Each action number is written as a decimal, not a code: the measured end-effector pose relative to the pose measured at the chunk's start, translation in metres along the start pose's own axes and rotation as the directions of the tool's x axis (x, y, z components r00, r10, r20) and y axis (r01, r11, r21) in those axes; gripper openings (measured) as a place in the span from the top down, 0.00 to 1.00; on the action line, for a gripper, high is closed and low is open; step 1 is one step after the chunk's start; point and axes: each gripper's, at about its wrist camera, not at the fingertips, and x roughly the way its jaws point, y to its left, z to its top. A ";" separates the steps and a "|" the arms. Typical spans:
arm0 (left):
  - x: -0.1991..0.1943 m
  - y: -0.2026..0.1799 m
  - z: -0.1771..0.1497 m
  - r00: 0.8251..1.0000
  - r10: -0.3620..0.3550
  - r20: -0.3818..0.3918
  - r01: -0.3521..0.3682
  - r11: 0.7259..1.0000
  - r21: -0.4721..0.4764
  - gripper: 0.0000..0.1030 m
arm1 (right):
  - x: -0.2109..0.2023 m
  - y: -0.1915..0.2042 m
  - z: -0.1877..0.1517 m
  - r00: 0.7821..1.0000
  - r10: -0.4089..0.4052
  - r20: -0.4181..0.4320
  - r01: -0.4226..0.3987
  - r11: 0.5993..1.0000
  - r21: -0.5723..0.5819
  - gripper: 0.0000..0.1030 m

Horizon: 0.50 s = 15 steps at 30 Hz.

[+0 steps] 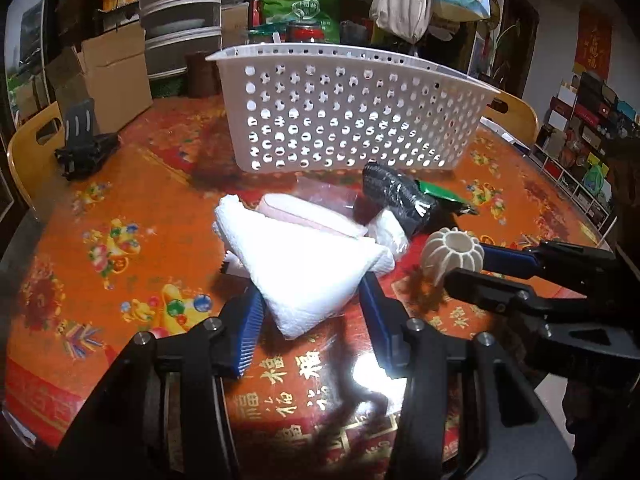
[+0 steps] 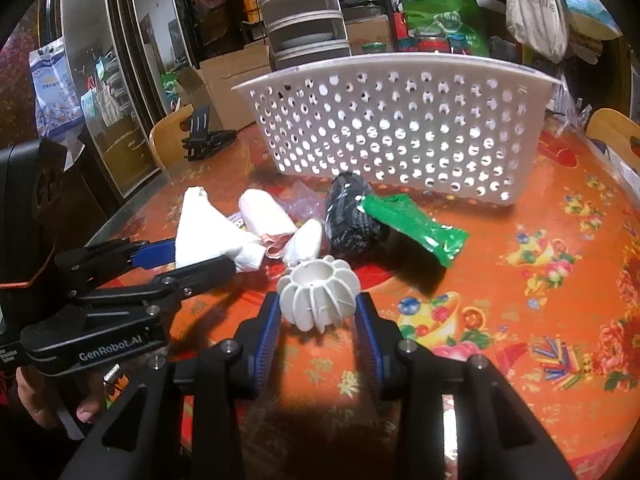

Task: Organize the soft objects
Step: 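Grasp the folded white towel with the left tool while the right tool grasps the white ridged ball, then carry the towel and ball into the white basket and open both tools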

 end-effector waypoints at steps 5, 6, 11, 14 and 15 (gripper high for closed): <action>-0.010 -0.002 0.002 1.000 -0.002 0.016 0.002 1.000 0.002 0.57 | -0.012 -0.002 -0.001 1.000 -0.010 0.027 0.010 1.000 -0.009 0.64; -0.013 -0.003 0.003 1.000 -0.003 0.020 0.003 1.000 0.006 0.57 | -0.014 -0.002 -0.001 0.999 -0.013 0.033 0.013 1.000 -0.010 0.64; -0.021 -0.009 0.007 0.999 -0.010 0.036 0.009 1.000 0.013 0.57 | -0.031 -0.011 0.002 0.997 -0.032 0.068 0.032 0.999 0.000 0.64; -0.024 -0.012 0.012 0.999 -0.014 0.043 0.013 1.000 0.017 0.57 | -0.040 -0.015 0.003 0.996 -0.045 0.083 0.045 0.999 0.002 0.64; -0.026 -0.014 0.013 0.999 -0.017 0.047 0.016 1.000 0.019 0.57 | -0.042 -0.017 0.004 0.995 -0.050 0.089 0.050 0.999 0.002 0.64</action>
